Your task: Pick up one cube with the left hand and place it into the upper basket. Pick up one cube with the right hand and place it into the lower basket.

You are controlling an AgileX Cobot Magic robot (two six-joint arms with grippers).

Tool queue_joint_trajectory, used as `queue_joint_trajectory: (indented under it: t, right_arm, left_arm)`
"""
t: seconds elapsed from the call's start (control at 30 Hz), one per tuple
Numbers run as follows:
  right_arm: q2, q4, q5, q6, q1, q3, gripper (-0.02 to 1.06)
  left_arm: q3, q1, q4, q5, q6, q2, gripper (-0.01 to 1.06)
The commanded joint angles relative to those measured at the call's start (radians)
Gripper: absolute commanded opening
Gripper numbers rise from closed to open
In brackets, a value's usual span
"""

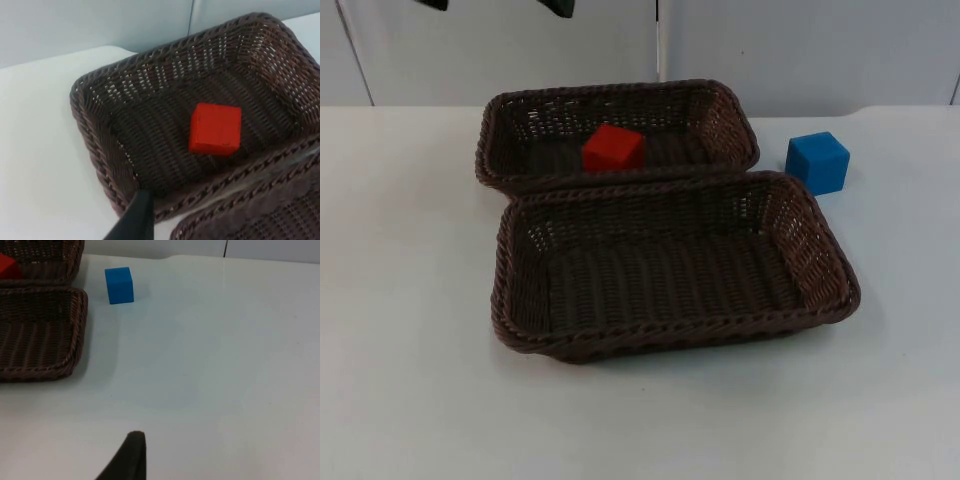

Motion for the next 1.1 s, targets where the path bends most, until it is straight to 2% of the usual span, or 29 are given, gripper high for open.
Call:
queue_joint_trajectory:
  t: [0.0,0.63,0.83,1.07]
  right_arm:
    - [-0.001,-0.002,-0.008,-0.003,-0.002,0.007,1.05]
    - [-0.001,-0.005,-0.008,-0.003,-0.002,0.007,1.05]
    - [-0.001,-0.005,-0.008,-0.003,-0.002,0.007,1.05]
    - [-0.001,-0.005,-0.008,-0.003,-0.002,0.007,1.05]
  left_arm:
    - [0.037,-0.004,0.001,-0.028,-0.011,-0.051,0.99]
    - [0.393,-0.004,0.009,-0.026,-0.011,-0.489,0.99]
    - [0.471,-0.004,0.012,-0.026,-0.020,-0.586,0.99]
    - [0.486,-0.004,0.019,0.017,-0.027,-0.662,0.99]
